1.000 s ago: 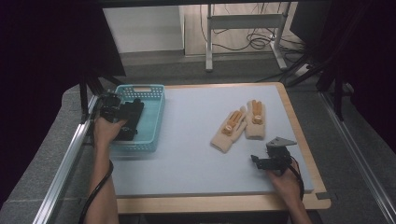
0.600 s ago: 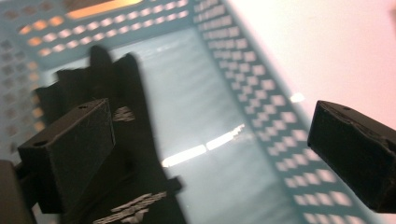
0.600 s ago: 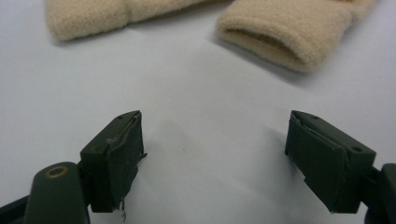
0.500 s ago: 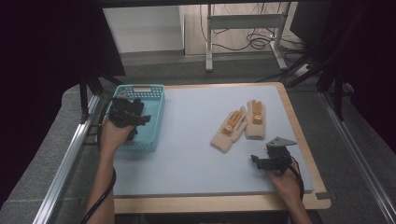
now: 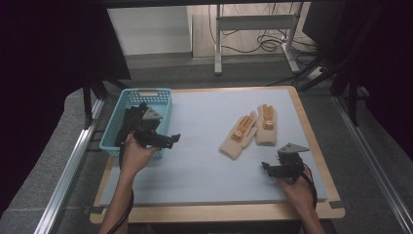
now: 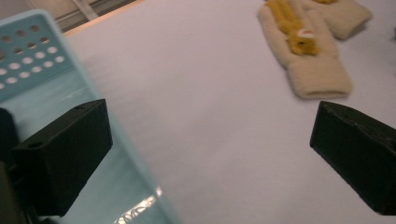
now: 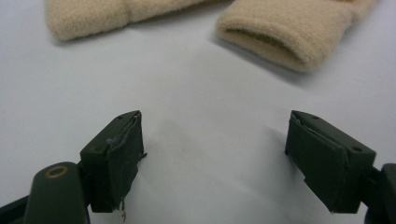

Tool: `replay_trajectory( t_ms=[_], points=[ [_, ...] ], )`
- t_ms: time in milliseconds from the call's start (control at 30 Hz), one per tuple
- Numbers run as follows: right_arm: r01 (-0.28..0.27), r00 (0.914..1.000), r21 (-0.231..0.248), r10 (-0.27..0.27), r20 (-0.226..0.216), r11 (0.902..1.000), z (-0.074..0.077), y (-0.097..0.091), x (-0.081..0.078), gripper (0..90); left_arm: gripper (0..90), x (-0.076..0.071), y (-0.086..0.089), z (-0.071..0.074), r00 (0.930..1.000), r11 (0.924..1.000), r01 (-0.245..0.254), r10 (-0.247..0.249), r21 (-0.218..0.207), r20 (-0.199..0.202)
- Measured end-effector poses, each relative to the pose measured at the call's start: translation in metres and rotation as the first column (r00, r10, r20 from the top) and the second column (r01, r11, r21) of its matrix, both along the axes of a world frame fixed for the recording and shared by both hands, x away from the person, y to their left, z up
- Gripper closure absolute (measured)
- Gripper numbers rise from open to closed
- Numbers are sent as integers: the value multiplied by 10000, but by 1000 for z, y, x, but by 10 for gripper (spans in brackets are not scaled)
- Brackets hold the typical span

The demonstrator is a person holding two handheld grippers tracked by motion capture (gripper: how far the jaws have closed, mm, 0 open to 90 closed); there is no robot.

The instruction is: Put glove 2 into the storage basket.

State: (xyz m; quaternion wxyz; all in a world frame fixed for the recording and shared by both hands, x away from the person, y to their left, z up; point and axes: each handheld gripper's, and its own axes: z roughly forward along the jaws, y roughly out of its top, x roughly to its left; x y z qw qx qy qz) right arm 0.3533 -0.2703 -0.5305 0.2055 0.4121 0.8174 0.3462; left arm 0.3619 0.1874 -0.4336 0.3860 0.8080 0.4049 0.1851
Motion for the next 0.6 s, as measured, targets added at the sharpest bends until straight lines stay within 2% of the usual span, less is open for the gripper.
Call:
replay_trajectory(
  t_ms=[167, 267, 300, 333, 367, 433, 467, 567, 600],
  points=[
    [12, 10000, 4, -12, -11, 10000, 0, 0, 0, 188, 0, -18, -17, -9, 9984, 9984, 544, -542, -179, 132],
    [11, 10000, 5, -11, -13, 10000, 0, 0, 0, 188, 0, -25, -23, -14, 9975, 9975, 673, -668, -217, 222],
    [9, 10000, 2, -9, -13, 10000, 0, 0, 0, 188, 0, -32, -29, -21, 9962, 9961, 838, -831, -278, 248],
    [12, 10000, 2, -12, -14, 10000, 0, 0, 0, 188, 0, -32, -29, -21, 9962, 9961, 838, -831, -278, 248],
    [9, 10000, 4, -9, -14, 10000, 0, 0, 0, 188, 0, -39, -33, -28, 9959, 9954, 891, -884, -357, 207],
    [10, 10000, 7, -10, -18, 10000, 0, 0, 0, 188, 0, -42, -35, -32, 9954, 9948, 943, -936, -377, 195],
    [8, 10000, 8, -8, -20, 10000, 0, 0, 0, 188, 0, -47, -39, -40, 9950, 9944, 989, -984, -373, 161],
    [5, 10000, 6, -4, -23, 10000, 0, 0, 0, 188, 0, -54, -43, -53, 9948, 9938, 1023, -1020, -436, 84],
    [5, 10000, 6, -4, -23, 10000, 0, 0, 0, 188, 0, -54, -43, -53, 9948, 9938, 1023, -1020, -436, 84]
  ],
)
